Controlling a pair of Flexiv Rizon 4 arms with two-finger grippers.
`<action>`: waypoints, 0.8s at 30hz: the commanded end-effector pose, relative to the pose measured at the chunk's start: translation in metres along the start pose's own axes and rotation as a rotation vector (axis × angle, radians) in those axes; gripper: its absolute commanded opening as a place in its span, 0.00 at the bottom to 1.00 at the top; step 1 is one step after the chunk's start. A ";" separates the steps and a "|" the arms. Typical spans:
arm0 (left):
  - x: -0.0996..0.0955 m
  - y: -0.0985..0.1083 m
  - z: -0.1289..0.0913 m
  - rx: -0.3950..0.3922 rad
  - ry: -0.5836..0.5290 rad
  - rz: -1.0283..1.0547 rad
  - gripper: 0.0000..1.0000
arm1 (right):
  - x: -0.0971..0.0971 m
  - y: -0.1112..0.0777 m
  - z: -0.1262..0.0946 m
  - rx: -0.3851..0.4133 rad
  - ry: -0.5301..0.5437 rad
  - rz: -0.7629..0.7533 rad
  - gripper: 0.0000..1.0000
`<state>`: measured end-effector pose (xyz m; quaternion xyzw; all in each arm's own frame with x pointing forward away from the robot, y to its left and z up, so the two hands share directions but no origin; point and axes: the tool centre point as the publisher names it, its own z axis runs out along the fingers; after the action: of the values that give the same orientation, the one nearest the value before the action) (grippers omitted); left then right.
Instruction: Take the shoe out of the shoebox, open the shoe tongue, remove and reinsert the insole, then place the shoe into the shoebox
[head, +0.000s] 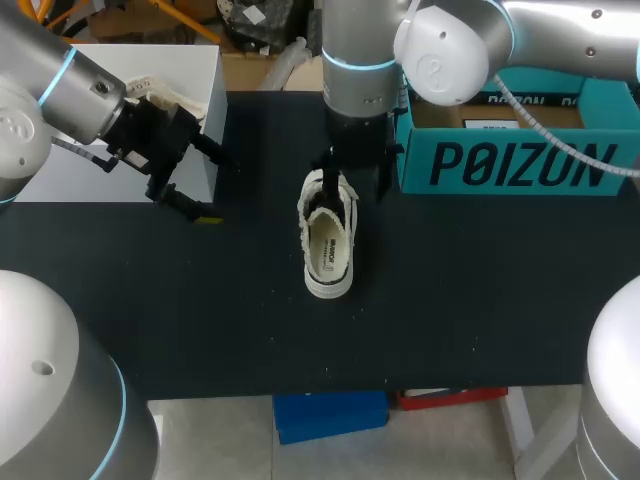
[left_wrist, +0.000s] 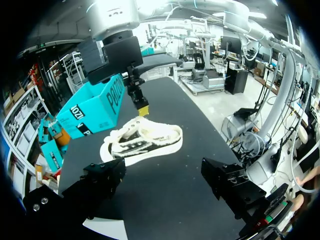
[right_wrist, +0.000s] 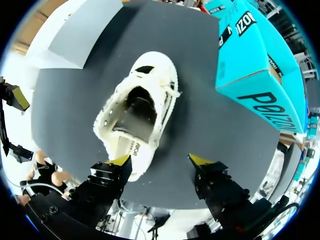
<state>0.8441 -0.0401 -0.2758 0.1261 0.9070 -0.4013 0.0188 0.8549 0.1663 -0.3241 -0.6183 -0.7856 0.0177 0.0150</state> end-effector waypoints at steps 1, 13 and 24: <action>0.000 0.000 0.001 -0.001 -0.003 0.001 1.00 | -0.002 0.006 0.011 0.004 0.000 0.009 0.69; 0.000 0.000 0.001 -0.001 -0.003 0.001 1.00 | -0.001 0.015 0.039 -0.022 -0.018 0.034 0.70; 0.000 0.000 0.001 -0.001 -0.003 0.001 1.00 | -0.004 0.020 0.061 -0.029 -0.055 0.054 0.49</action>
<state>0.8442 -0.0401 -0.2758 0.1261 0.9070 -0.4013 0.0187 0.8689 0.1628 -0.3798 -0.6388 -0.7689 0.0209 -0.0166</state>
